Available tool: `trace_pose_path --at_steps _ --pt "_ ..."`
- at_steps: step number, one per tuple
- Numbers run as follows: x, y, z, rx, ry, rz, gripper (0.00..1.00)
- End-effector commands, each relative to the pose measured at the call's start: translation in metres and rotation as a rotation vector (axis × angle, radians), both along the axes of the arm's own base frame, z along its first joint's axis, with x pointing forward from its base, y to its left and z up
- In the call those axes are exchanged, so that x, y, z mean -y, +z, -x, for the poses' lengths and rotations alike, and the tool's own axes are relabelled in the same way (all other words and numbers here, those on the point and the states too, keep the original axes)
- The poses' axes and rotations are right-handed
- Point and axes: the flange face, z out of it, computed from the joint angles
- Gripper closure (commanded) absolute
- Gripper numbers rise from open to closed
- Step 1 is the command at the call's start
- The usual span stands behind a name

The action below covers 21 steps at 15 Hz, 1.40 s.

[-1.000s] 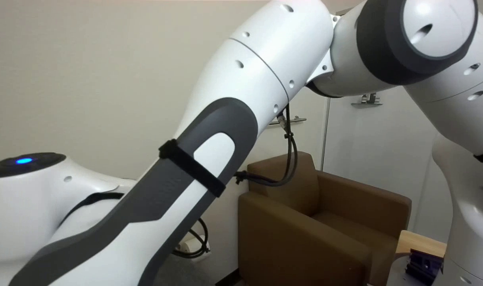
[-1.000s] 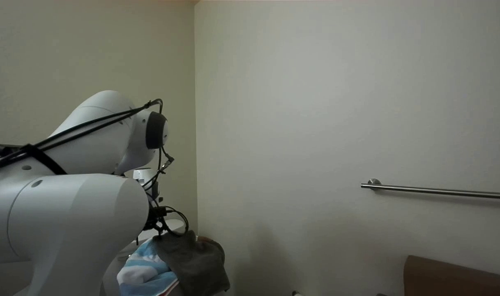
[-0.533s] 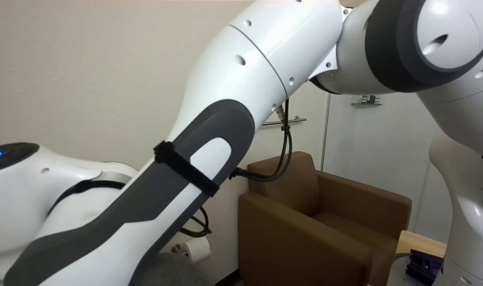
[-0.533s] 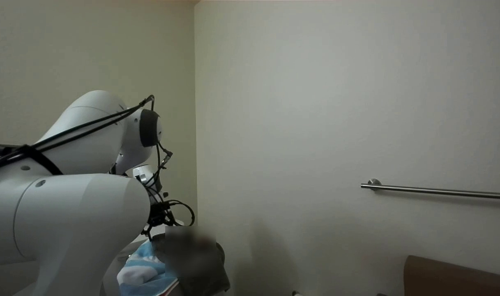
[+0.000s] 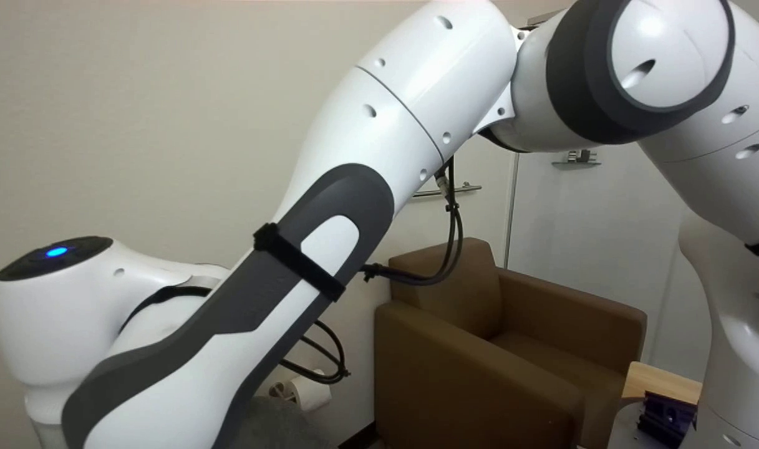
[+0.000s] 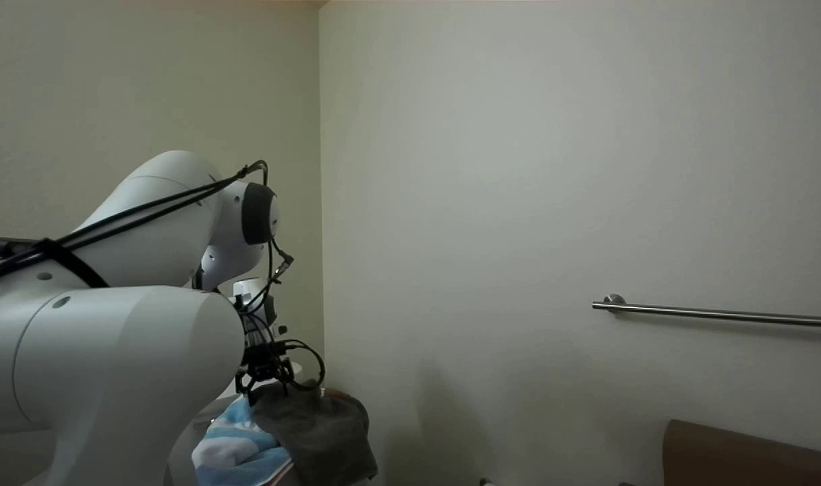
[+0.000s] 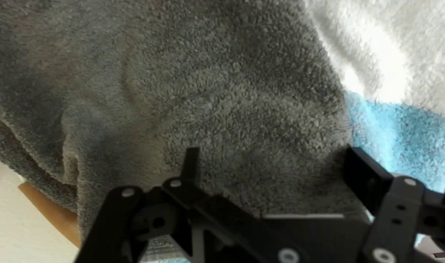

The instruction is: Put the gray towel on the armrest of the chair

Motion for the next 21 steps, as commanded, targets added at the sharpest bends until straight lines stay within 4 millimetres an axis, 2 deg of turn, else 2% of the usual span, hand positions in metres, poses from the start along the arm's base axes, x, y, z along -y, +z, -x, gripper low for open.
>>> trace_pose_path --at_steps 1,6,7,9,17,18,21 --pt "0.002 -0.007 0.001 -0.011 0.02 -0.081 0.0" --pt "0.006 -0.034 0.001 -0.028 0.021 -0.077 0.02" --pt "0.008 -0.038 0.002 -0.034 0.025 -0.068 0.26" --pt "0.01 -0.04 0.002 -0.04 0.032 -0.058 0.31" --pt "0.02 -0.038 -0.005 -0.067 0.065 -0.081 0.83" --pt "0.021 -0.039 -0.005 -0.072 0.063 -0.082 0.87" --pt "0.025 -0.042 -0.006 -0.095 0.057 -0.1 0.92"
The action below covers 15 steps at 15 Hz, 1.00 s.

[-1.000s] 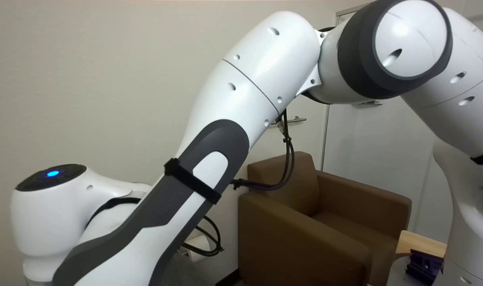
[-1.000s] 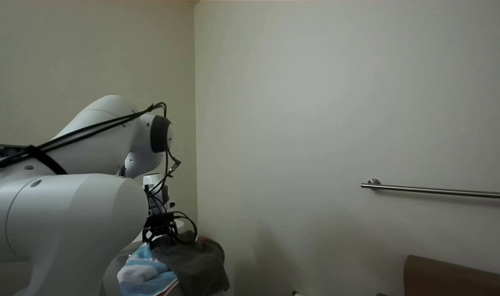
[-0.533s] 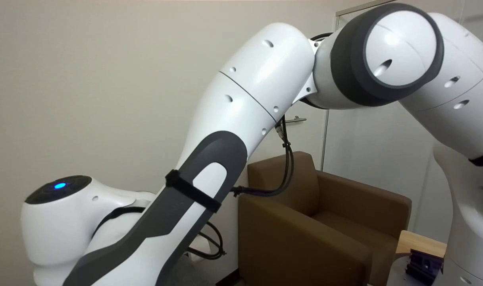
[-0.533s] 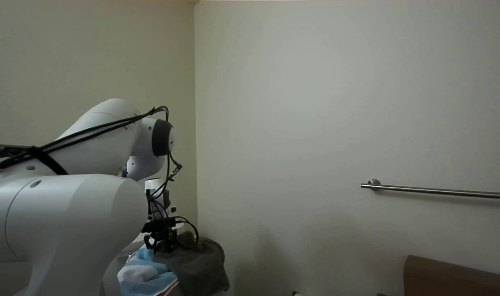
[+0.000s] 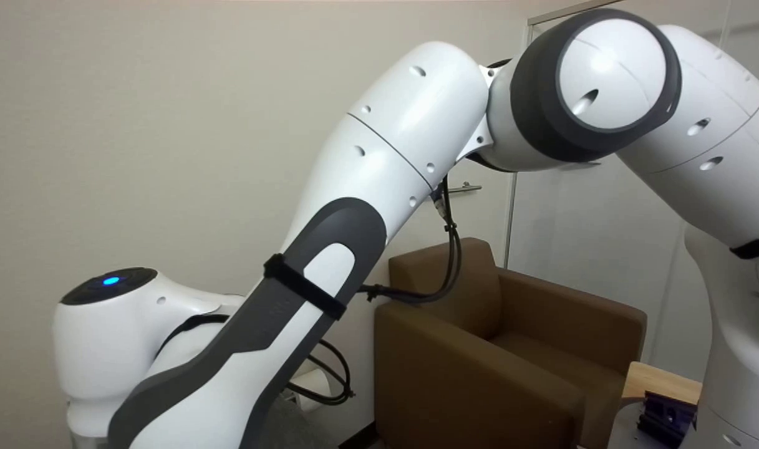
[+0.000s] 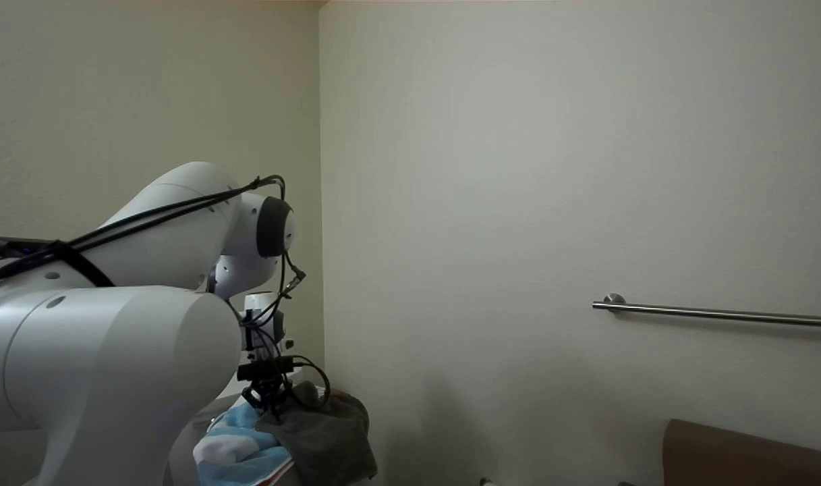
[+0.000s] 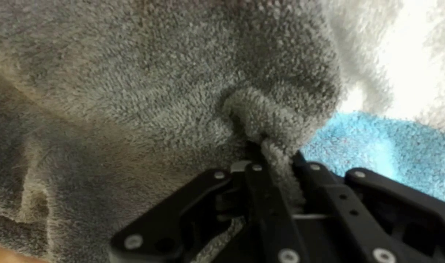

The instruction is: Put the gray towel on the armrest of the chair

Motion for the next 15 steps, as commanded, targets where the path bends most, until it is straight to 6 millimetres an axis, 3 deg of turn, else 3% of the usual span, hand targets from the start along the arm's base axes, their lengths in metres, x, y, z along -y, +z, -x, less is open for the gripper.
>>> trace_pose_path --at_steps 1,6,15 --pt "0.01 -0.001 0.001 -0.05 0.023 -0.047 0.91" --pt "0.019 0.028 -0.009 -0.067 0.013 -0.053 0.9" --pt "0.032 0.13 -0.015 -0.036 -0.023 -0.004 0.91"
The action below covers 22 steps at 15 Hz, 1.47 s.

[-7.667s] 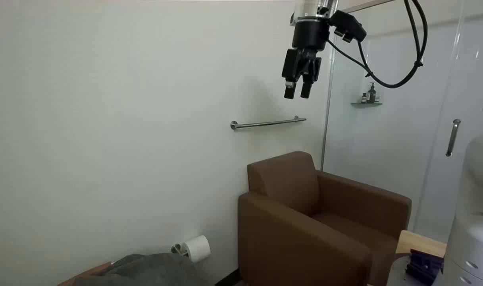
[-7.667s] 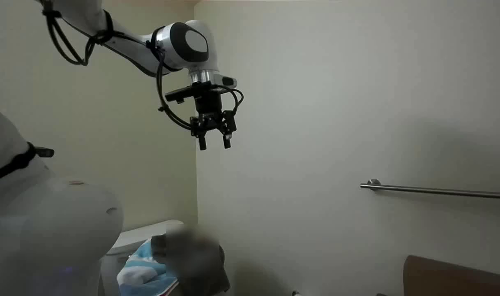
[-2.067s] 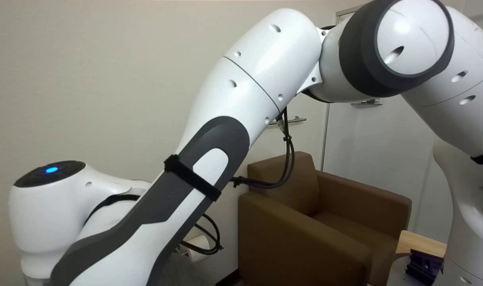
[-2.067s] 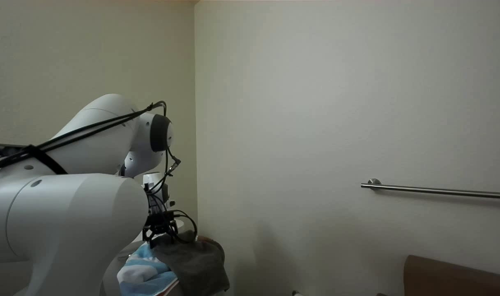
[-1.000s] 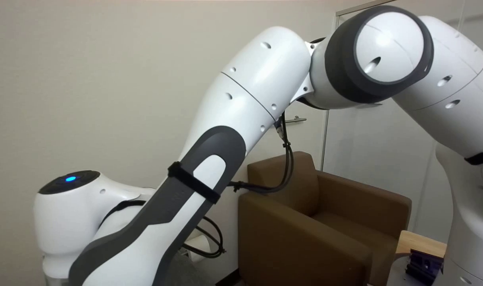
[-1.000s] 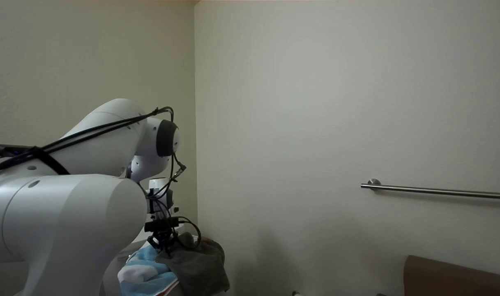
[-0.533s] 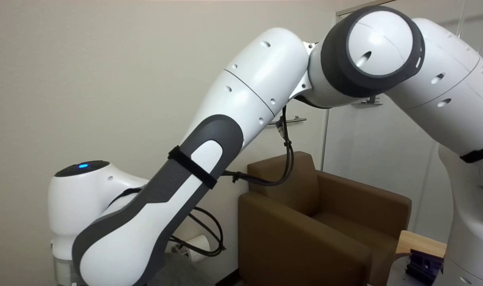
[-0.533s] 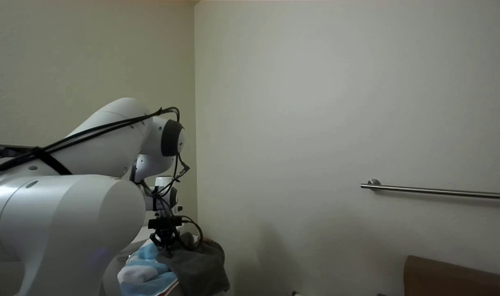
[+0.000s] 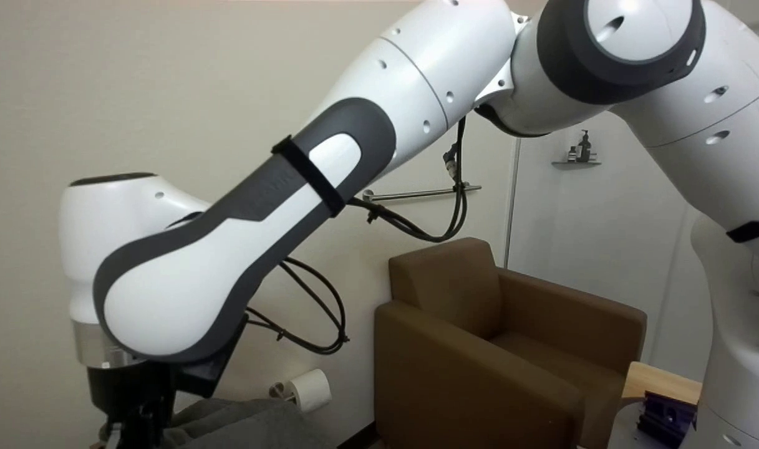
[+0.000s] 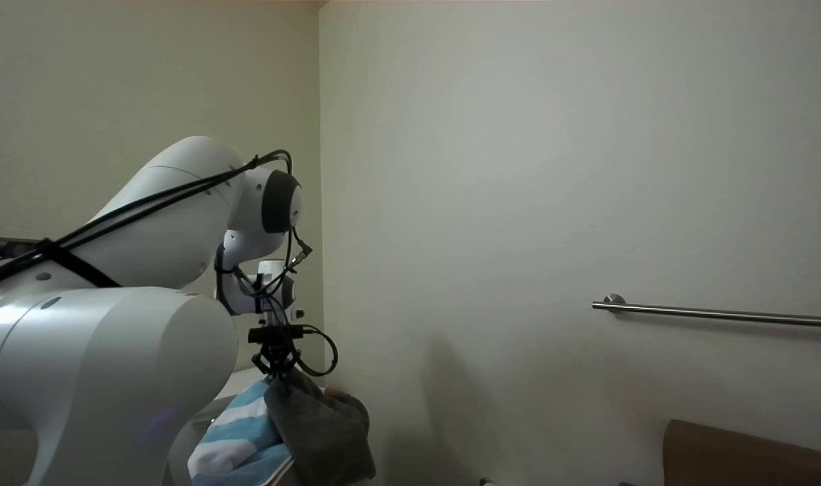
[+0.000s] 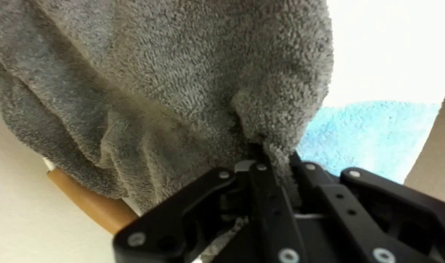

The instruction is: Put the gray towel on the armrest of the chair

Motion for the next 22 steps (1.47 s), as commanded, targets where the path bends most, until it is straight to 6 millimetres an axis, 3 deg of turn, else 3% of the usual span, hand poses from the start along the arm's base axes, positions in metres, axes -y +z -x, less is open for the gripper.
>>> trace_pose_path --at_steps 1,10,17,22 --pt "0.019 0.047 0.007 -0.001 -0.004 0.03 0.91" --pt "0.058 0.106 -0.002 0.046 -0.08 0.063 0.91" --pt "0.063 0.15 -0.006 0.088 -0.084 0.034 0.92" --pt "0.069 0.167 -0.009 0.08 -0.099 0.009 0.92"
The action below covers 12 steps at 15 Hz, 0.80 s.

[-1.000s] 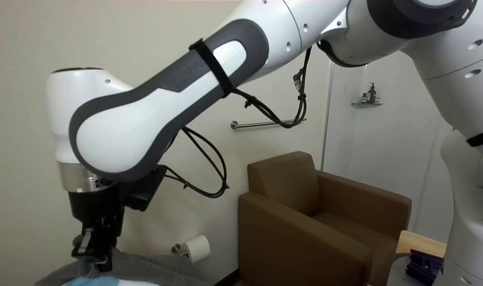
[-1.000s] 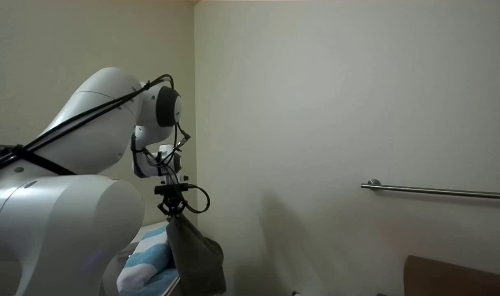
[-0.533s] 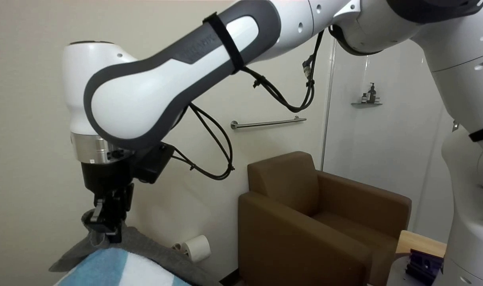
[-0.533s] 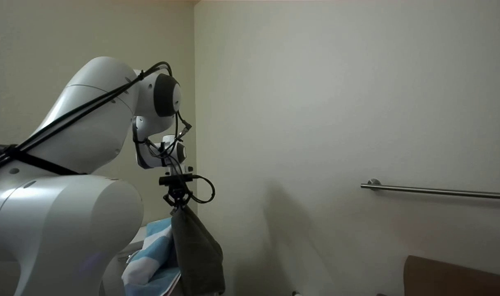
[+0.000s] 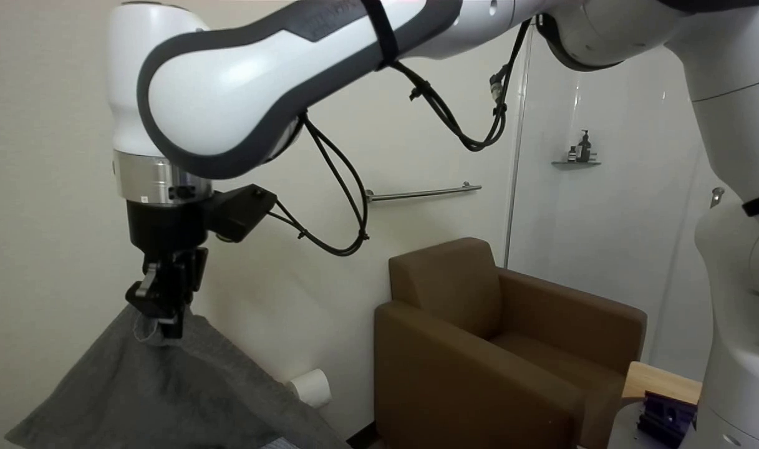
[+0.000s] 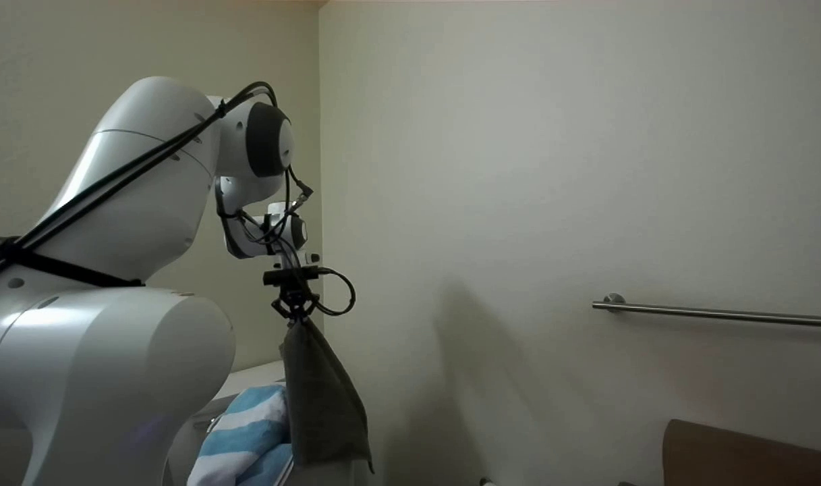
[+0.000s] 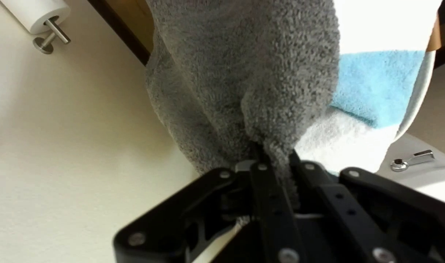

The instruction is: Put the gray towel on the armrest of the chair

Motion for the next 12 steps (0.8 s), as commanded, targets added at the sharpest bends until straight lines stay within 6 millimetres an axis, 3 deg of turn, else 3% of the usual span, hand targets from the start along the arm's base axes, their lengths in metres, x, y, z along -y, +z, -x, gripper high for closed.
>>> trace_pose_path --at_steps 1,8,10,12 --pt "0.013 0.022 0.001 -0.02 -0.023 -0.009 0.92" --pt "0.037 0.111 -0.014 -0.015 -0.118 0.008 0.92" --pt "0.061 0.131 -0.017 -0.037 -0.161 0.03 0.92" --pt "0.099 0.145 -0.019 -0.07 -0.22 0.054 0.92"
